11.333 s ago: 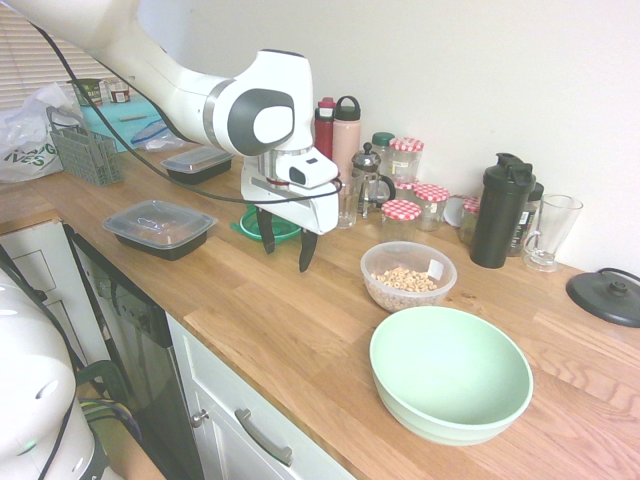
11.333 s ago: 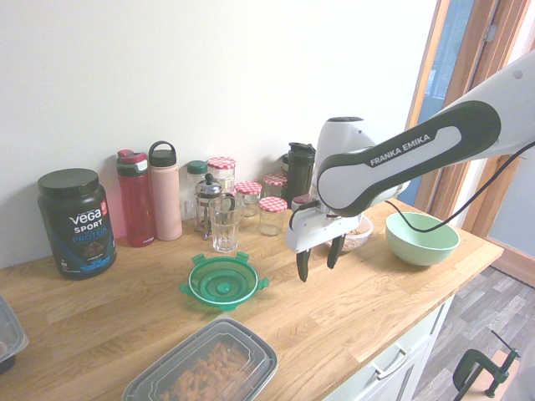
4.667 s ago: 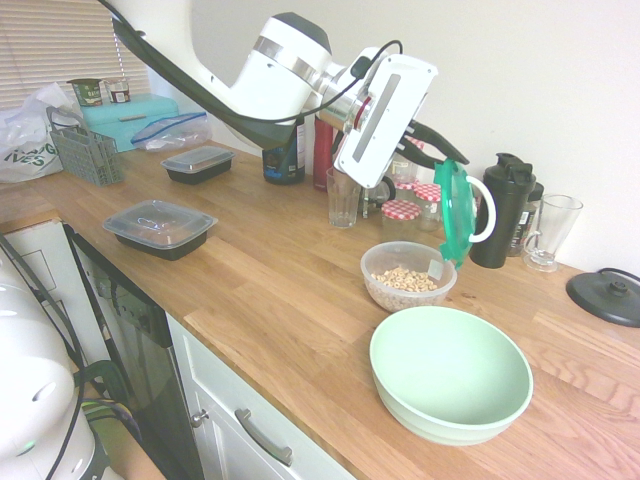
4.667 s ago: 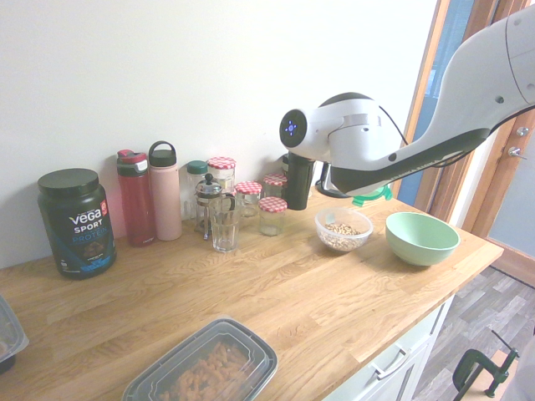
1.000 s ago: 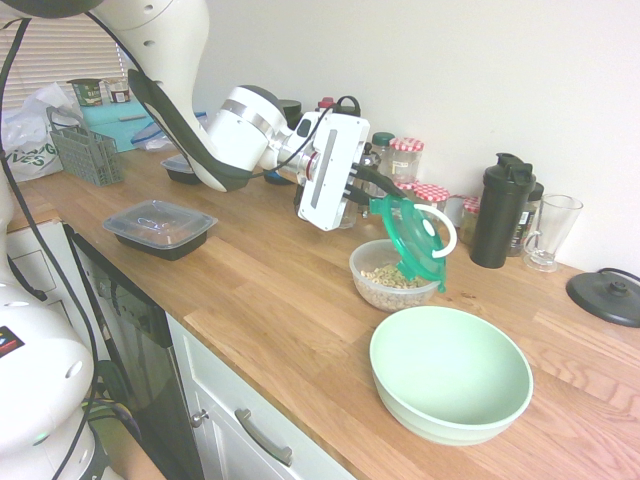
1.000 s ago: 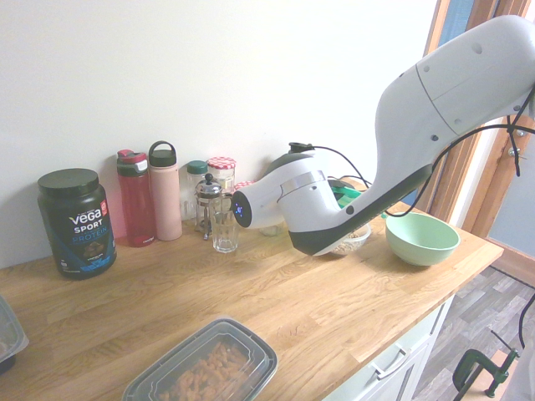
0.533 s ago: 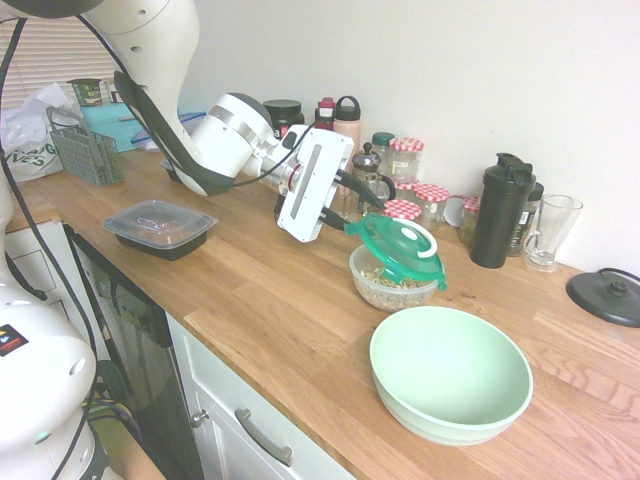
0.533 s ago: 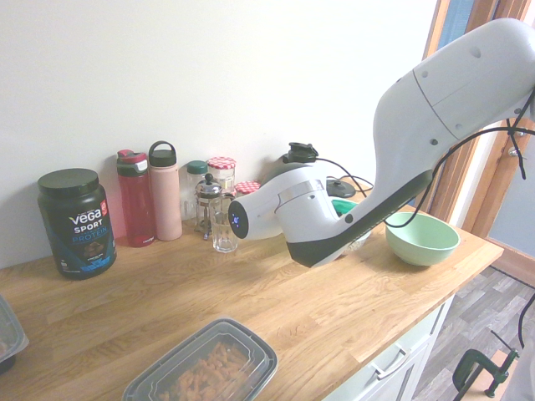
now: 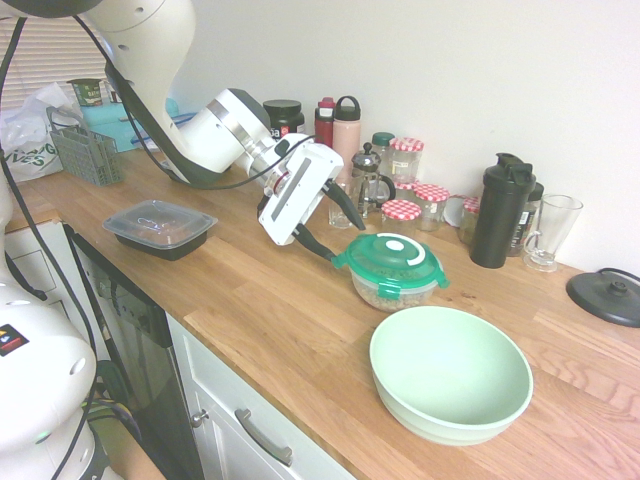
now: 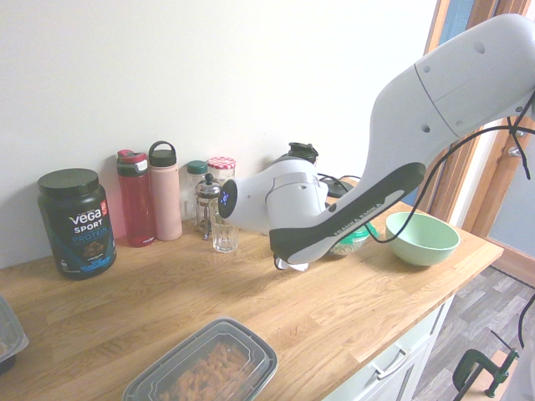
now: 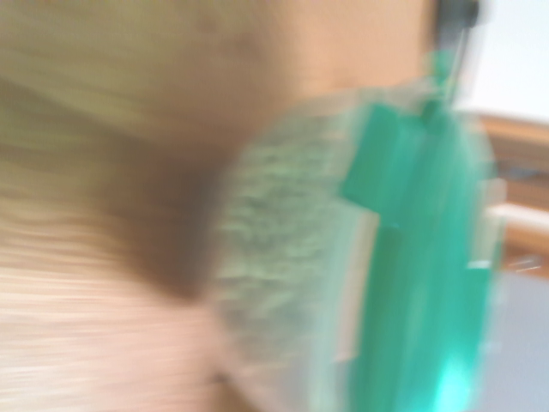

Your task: Cover the lid of food container

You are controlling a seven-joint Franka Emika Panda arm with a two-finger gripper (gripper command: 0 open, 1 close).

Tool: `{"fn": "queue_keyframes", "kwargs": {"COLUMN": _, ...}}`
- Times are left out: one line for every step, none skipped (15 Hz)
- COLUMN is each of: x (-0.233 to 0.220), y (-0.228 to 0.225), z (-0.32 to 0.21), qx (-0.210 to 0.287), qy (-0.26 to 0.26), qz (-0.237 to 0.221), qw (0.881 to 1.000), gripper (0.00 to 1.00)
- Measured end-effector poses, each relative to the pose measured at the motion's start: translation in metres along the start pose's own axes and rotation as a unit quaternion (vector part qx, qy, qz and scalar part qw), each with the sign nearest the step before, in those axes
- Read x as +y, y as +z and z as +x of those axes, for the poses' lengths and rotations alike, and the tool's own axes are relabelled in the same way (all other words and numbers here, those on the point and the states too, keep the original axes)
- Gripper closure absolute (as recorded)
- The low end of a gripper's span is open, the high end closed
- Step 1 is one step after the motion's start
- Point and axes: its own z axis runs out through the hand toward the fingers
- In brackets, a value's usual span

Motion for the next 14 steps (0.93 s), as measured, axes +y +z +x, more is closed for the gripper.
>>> {"fn": "queue_keyframes", "kwargs": {"x": -0.002, "y": -0.007, "z": 0.003, "qx": -0.025, "qy": 0.004, "qz": 0.023, "qw": 0.999, "gripper": 0.0}}
{"fn": "queue_keyframes", "kwargs": {"x": -0.003, "y": -0.017, "z": 0.008, "qx": -0.05, "qy": 0.009, "qz": 0.048, "qw": 0.998, "gripper": 0.0}}
{"fn": "queue_keyframes", "kwargs": {"x": -0.001, "y": -0.028, "z": 0.015, "qx": -0.073, "qy": 0.011, "qz": 0.073, "qw": 0.995, "gripper": 0.0}}
{"fn": "queue_keyframes", "kwargs": {"x": 0.002, "y": -0.039, "z": 0.02, "qx": -0.097, "qy": 0.01, "qz": 0.099, "qw": 0.99, "gripper": 0.0}}
{"fn": "queue_keyframes", "kwargs": {"x": 0.009, "y": -0.049, "z": 0.023, "qx": -0.121, "qy": 0.008, "qz": 0.124, "qw": 0.985, "gripper": 0.0}}
{"fn": "queue_keyframes", "kwargs": {"x": 0.019, "y": -0.056, "z": 0.027, "qx": -0.143, "qy": 0.006, "qz": 0.149, "qw": 0.978, "gripper": 0.0}}
{"fn": "queue_keyframes", "kwargs": {"x": 0.033, "y": -0.062, "z": 0.032, "qx": -0.163, "qy": 0.005, "qz": 0.174, "qw": 0.971, "gripper": 0.0}}
{"fn": "queue_keyframes", "kwargs": {"x": 0.048, "y": -0.066, "z": 0.038, "qx": -0.184, "qy": 0.005, "qz": 0.201, "qw": 0.962, "gripper": 0.0}}
{"fn": "queue_keyframes", "kwargs": {"x": 0.064, "y": -0.068, "z": 0.045, "qx": -0.204, "qy": 0.005, "qz": 0.227, "qw": 0.952, "gripper": 0.0}}
{"fn": "queue_keyframes", "kwargs": {"x": 0.077, "y": -0.069, "z": 0.048, "qx": -0.224, "qy": 0.005, "qz": 0.255, "qw": 0.941, "gripper": 0.0}}
{"fn": "queue_keyframes", "kwargs": {"x": 0.085, "y": -0.068, "z": 0.048, "qx": -0.242, "qy": 0.004, "qz": 0.283, "qw": 0.928, "gripper": 0.0}}
{"fn": "queue_keyframes", "kwargs": {"x": 0.09, "y": -0.066, "z": 0.045, "qx": -0.258, "qy": 0.003, "qz": 0.311, "qw": 0.915, "gripper": 0.0}}
{"fn": "queue_keyframes", "kwargs": {"x": 0.091, "y": -0.06, "z": 0.041, "qx": -0.269, "qy": 0.004, "qz": 0.34, "qw": 0.901, "gripper": 0.0}}
{"fn": "queue_keyframes", "kwargs": {"x": 0.09, "y": -0.054, "z": 0.038, "qx": -0.272, "qy": 0.008, "qz": 0.368, "qw": 0.889, "gripper": 0.0}}
